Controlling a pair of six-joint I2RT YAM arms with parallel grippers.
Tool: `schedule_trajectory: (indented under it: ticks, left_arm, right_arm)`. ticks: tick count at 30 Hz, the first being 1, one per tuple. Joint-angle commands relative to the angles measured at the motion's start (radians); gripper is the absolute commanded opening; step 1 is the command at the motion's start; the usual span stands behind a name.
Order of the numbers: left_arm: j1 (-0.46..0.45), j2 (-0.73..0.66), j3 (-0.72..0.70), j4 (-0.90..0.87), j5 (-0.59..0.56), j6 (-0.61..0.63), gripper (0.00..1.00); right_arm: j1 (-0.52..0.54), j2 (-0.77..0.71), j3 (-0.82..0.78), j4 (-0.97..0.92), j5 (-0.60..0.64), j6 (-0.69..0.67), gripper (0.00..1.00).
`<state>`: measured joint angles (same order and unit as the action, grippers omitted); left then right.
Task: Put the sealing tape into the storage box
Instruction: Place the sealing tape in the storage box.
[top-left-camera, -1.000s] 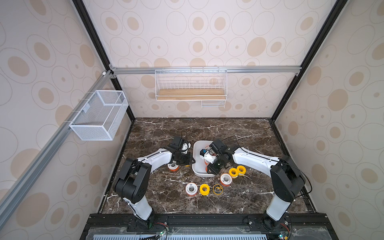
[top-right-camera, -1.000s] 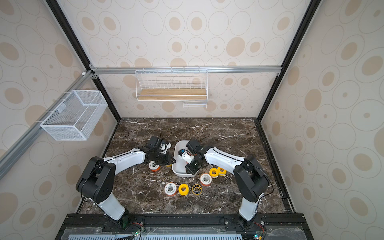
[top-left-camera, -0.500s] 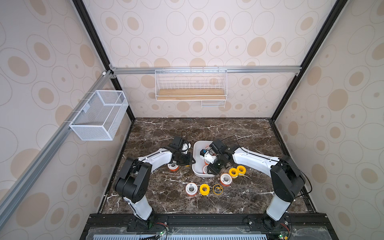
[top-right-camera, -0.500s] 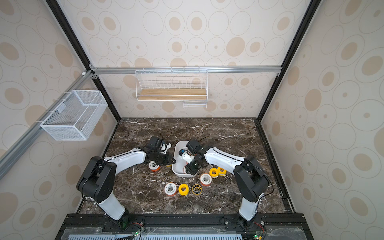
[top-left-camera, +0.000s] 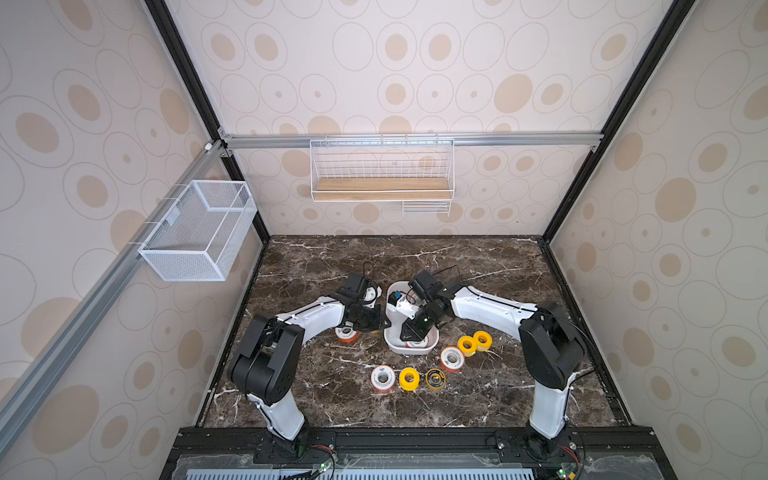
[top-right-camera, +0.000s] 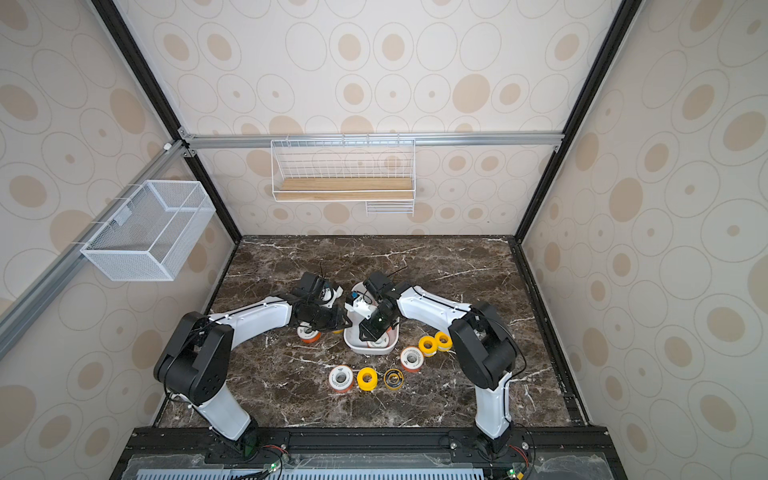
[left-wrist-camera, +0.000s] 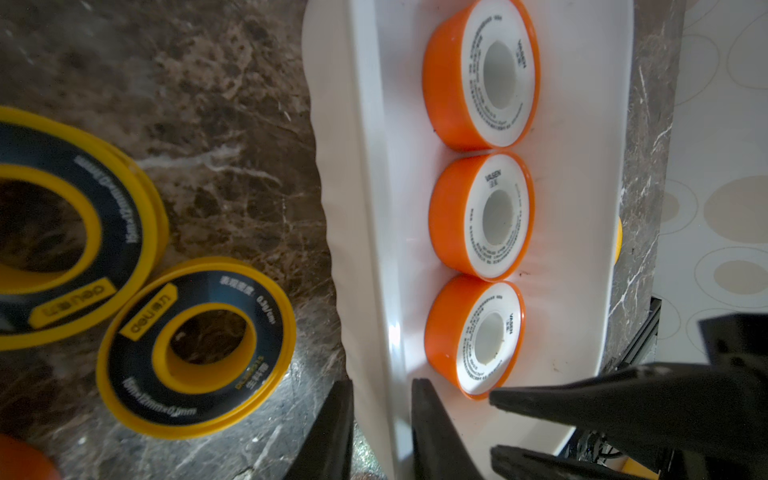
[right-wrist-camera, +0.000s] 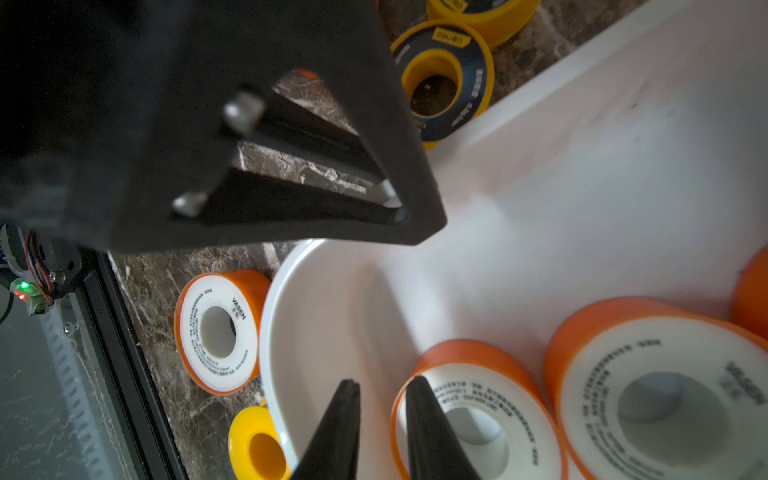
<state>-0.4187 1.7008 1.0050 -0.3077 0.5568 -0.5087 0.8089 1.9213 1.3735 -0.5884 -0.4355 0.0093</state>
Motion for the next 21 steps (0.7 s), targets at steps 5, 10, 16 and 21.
schedule_trajectory:
  ticks: [5, 10, 16, 21]
  left_arm:
    - [-0.004, 0.012, 0.035, -0.016, 0.004, 0.001, 0.28]
    - [-0.004, 0.012, 0.035, -0.016, 0.002, 0.001, 0.28]
    - [-0.003, 0.012, 0.037, -0.018, 0.003, 0.001, 0.28]
    - [-0.005, 0.012, 0.038, -0.021, 0.003, 0.003, 0.29]
  right_arm:
    - [0.011, 0.061, 0.026, -0.01, 0.02, 0.036, 0.24]
    - [0.012, 0.059, 0.012, -0.029, 0.087, 0.04, 0.24]
    - [0.012, 0.025, -0.013, -0.026, 0.106, 0.04, 0.25]
    - [0.011, 0.007, -0.024, -0.043, 0.157, 0.036, 0.26]
